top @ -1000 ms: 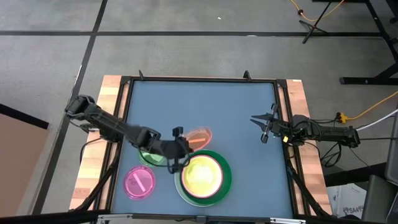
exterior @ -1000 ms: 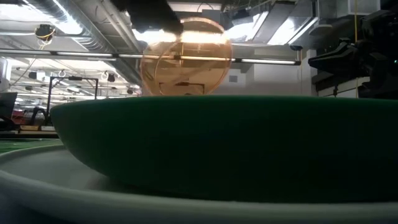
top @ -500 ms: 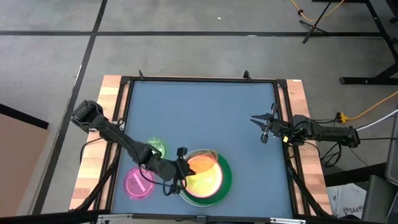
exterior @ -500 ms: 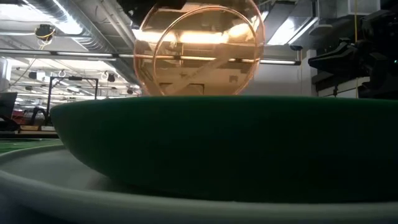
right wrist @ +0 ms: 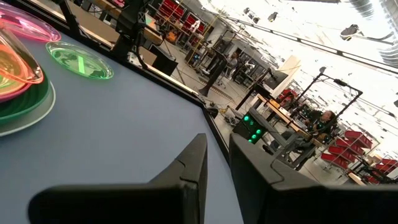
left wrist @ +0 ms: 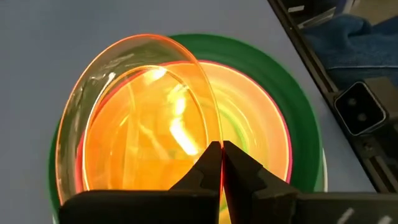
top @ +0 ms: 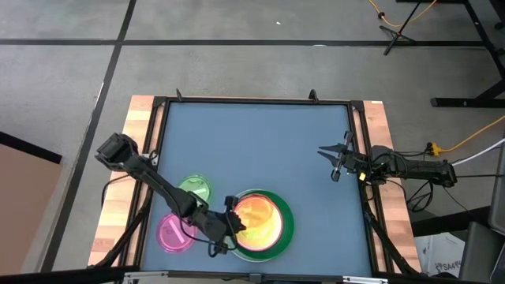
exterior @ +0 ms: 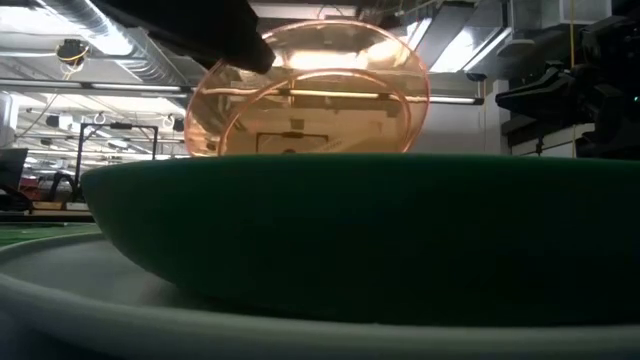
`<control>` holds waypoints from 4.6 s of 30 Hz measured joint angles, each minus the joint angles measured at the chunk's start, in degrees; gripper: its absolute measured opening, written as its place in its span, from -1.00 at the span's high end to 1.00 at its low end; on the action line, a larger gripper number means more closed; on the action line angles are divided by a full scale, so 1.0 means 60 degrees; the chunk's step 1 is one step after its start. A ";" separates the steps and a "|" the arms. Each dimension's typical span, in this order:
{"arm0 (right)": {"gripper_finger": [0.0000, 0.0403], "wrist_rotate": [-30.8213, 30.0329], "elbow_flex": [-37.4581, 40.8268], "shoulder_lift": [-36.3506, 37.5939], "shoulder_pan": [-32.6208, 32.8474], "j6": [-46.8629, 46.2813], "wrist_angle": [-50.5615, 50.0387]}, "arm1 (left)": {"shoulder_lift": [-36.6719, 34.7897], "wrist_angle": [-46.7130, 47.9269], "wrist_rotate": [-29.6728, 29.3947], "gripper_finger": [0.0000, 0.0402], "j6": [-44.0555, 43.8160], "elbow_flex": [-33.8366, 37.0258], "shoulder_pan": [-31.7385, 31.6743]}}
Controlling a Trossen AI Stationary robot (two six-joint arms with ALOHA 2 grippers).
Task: Stack plastic plates
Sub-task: Stack the orange plate on the green plate, then stack the green plate on the orange plate
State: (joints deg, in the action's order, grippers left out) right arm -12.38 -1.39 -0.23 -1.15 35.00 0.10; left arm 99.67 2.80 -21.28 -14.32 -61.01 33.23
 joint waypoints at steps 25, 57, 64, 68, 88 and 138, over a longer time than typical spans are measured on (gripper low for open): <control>0.69 0.0004 0.0000 0.0000 0.0000 0.0000 0.0000 | 0.0046 -0.0357 0.0721 1.00 0.0660 0.0007 0.0109; 0.69 0.0004 0.0000 0.0000 -0.0004 -0.0003 0.0002 | 0.0046 -0.0334 0.1079 0.54 -0.0596 0.0007 -0.0223; 0.69 0.0002 0.0000 0.0000 0.0000 -0.0003 0.0000 | 0.0046 -0.0406 0.1036 0.49 -0.0552 0.0009 -0.0245; 0.69 0.0004 0.0000 -0.0001 -0.0002 -0.0002 0.0001 | 0.0042 -0.0427 0.0929 0.49 -0.0545 0.0011 -0.0298; 0.69 0.0001 -0.0002 -0.0001 -0.0001 0.0000 0.0004 | -0.0168 0.0108 0.0747 0.49 -0.1359 0.0015 -0.0281; 0.69 0.0001 0.0000 -0.0001 -0.0001 -0.0001 0.0003 | -0.0328 0.7778 0.2171 0.49 -0.9597 0.0302 -0.0288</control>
State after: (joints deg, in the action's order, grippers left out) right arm -12.38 -1.39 -0.23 -1.15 34.99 0.12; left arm 97.70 49.47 -8.25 -71.90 -59.20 31.51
